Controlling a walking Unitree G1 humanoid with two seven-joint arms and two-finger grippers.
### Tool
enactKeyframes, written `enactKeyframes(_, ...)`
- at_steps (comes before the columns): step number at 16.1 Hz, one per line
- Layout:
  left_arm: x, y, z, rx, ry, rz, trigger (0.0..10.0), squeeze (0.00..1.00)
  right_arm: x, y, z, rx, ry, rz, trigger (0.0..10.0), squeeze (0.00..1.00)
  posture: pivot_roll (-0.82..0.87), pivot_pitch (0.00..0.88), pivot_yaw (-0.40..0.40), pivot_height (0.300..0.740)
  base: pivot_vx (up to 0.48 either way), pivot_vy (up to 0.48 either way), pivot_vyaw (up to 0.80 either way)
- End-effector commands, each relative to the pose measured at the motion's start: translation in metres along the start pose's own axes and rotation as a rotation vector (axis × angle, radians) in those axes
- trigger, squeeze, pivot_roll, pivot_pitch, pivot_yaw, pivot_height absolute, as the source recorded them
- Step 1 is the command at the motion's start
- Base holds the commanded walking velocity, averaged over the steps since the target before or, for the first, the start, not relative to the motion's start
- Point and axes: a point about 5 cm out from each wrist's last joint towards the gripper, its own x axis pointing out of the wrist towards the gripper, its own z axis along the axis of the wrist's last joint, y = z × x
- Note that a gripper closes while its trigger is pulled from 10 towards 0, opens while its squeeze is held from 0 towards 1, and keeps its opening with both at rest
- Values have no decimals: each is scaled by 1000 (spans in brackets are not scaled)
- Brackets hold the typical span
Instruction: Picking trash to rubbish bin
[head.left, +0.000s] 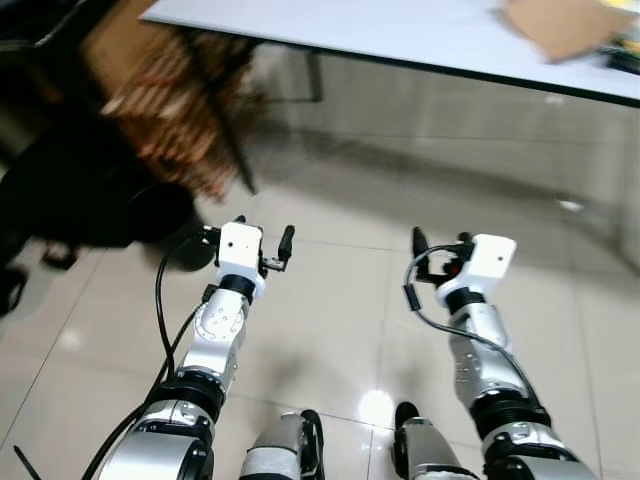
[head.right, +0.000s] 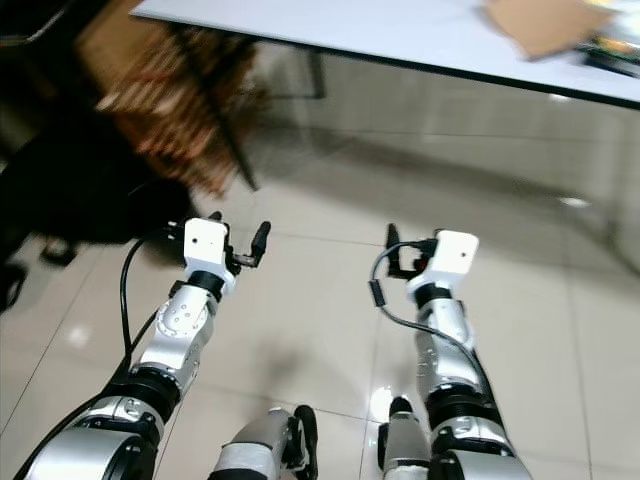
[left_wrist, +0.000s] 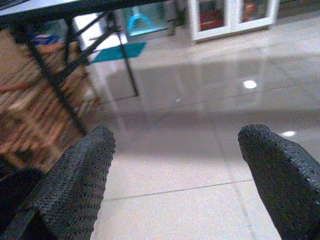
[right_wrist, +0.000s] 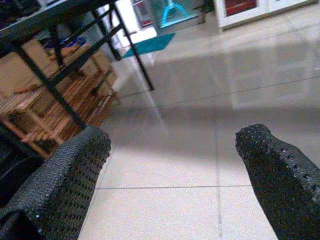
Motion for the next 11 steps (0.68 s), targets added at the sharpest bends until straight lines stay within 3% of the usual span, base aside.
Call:
enactKeyframes(1, -5, 4, -7, 6, 31, -1, 10000, 0, -3, 2, -7, 5, 30, 6, 10000, 0, 75, 229, 156, 740, 0, 0, -750)
enactKeyframes(11, -6, 4, -8, 8, 38, 5, 10000, 0, -3, 5, -9, -5, 48, 22, 10000, 0, 77, 238, 151, 740, 0, 0, -750)
